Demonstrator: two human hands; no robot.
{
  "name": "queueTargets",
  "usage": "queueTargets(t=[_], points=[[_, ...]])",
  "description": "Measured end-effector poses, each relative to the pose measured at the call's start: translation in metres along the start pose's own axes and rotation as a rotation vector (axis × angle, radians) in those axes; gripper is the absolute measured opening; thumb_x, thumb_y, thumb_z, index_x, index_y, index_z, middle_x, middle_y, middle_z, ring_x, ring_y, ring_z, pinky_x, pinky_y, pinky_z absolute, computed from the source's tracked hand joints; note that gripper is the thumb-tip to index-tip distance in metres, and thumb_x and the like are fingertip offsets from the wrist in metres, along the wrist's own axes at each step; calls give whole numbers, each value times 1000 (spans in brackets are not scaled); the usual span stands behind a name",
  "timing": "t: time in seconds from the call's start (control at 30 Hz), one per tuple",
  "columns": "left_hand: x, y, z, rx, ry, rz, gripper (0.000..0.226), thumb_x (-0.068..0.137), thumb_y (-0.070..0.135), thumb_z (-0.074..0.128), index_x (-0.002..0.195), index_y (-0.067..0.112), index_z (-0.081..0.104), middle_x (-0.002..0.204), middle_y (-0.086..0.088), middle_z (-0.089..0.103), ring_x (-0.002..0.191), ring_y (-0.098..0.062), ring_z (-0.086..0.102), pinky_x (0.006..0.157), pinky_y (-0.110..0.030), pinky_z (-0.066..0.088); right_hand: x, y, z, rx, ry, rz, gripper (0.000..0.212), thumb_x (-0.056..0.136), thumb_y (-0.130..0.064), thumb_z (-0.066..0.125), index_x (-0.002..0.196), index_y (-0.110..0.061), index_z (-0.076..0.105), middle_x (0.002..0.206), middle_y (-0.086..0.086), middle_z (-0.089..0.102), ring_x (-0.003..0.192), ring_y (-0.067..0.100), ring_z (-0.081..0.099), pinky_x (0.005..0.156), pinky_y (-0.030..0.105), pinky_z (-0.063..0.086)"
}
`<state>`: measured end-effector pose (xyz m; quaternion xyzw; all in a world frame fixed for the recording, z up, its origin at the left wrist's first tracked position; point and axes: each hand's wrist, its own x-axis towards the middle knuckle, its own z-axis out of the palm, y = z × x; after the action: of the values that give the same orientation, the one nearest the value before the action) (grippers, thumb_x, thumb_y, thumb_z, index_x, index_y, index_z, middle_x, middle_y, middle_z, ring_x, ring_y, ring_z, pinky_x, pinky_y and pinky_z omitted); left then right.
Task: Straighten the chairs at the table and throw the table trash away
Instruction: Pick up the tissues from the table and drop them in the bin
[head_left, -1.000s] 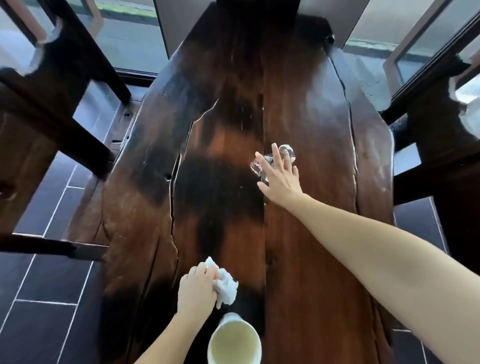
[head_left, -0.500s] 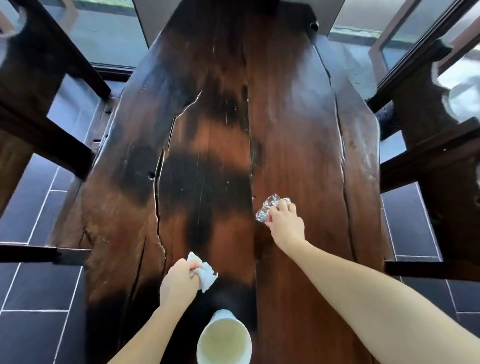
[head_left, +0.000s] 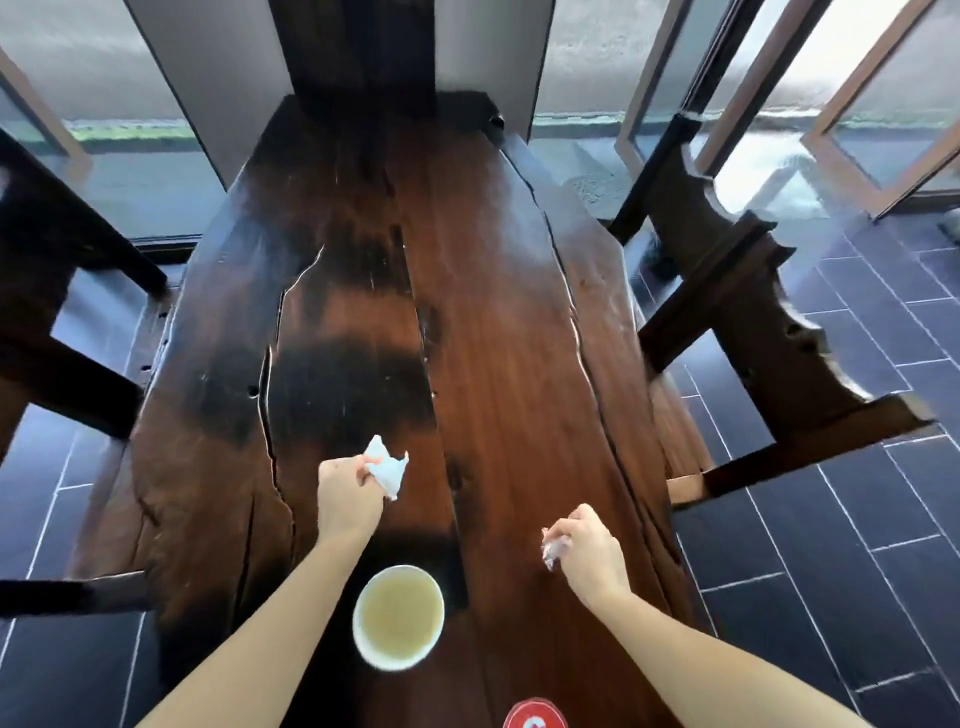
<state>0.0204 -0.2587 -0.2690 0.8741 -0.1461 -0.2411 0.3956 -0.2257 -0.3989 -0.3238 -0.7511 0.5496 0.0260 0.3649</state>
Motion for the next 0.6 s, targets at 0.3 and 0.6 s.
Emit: queueTargets(t=[0.3, 0.6], points=[[-78, 91, 103, -106, -387, 10, 40, 72, 28, 42, 74, -4, 65, 64, -8, 57, 61, -23, 55, 54, -35, 51, -35, 57, -71, 412, 188, 103, 33, 73, 0, 68, 56, -28, 71, 60, -8, 71, 64, 12, 70, 65, 35, 59], [-188, 95, 214, 38, -600, 105, 15, 84, 20, 63, 97, 19, 55, 83, 4, 62, 77, -13, 60, 67, -28, 49, -93, 171, -115, 644, 318, 334, 16, 65, -9, 65, 60, -23, 71, 66, -3, 73, 66, 15, 68, 74, 40, 58]])
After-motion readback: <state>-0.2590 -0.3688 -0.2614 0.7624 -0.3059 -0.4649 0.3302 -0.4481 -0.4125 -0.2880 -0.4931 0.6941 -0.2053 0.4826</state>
